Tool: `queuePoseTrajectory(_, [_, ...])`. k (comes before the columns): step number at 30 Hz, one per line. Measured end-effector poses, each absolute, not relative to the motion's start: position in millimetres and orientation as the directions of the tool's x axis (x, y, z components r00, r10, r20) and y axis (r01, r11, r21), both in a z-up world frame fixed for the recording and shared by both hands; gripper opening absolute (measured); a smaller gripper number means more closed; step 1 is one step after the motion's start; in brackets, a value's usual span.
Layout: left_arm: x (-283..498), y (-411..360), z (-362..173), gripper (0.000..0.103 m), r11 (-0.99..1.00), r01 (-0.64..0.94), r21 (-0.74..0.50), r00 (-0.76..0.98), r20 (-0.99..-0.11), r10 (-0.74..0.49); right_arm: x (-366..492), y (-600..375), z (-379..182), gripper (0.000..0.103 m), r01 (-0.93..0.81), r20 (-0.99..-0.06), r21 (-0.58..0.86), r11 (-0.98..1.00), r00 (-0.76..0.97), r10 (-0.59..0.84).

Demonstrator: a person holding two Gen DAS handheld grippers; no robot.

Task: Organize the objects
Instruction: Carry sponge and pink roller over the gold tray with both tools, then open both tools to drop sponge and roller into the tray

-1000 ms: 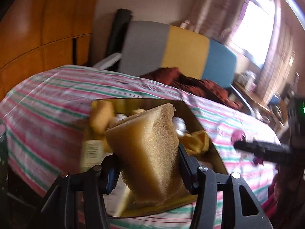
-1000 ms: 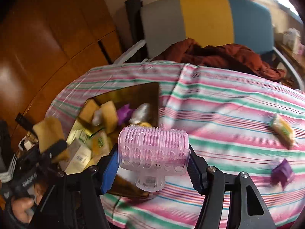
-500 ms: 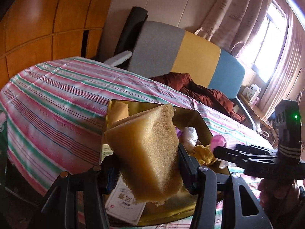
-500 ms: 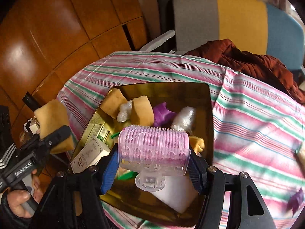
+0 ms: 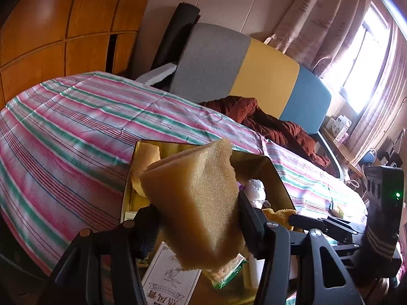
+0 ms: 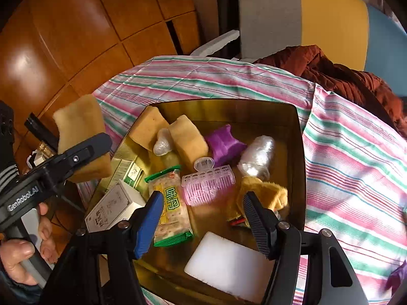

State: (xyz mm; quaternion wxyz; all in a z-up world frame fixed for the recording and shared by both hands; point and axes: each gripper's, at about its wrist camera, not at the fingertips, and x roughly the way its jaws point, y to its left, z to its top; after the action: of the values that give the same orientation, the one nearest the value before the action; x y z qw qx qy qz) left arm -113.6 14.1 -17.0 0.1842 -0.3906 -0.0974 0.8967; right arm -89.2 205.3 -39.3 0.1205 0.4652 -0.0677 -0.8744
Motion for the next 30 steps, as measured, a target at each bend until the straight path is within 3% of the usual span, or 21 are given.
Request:
queuePoseTrajectory(8, [-123, 25, -30, 0.061, -0.924, -0.23, -0.305, -0.601, -0.702, 0.382, -75, 215, -40, 0.081, 0.105, -0.794, 0.237, -0.966, -0.553, -0.254])
queuePoseTrajectory(12, [-124, 23, -32, 0.08, -0.919, -0.22, -0.328, -0.588, -0.707, 0.394, -67, 219, -42, 0.085, 0.084, -0.794, 0.24, -0.967, -0.556, -0.246])
queuePoseTrajectory(30, [-72, 6, -9, 0.081, -0.968, -0.191, -0.162, -0.687, -0.683, 0.25, -37, 215, -39, 0.1, 0.051, -0.778, 0.194, -0.98, -0.6, -0.185])
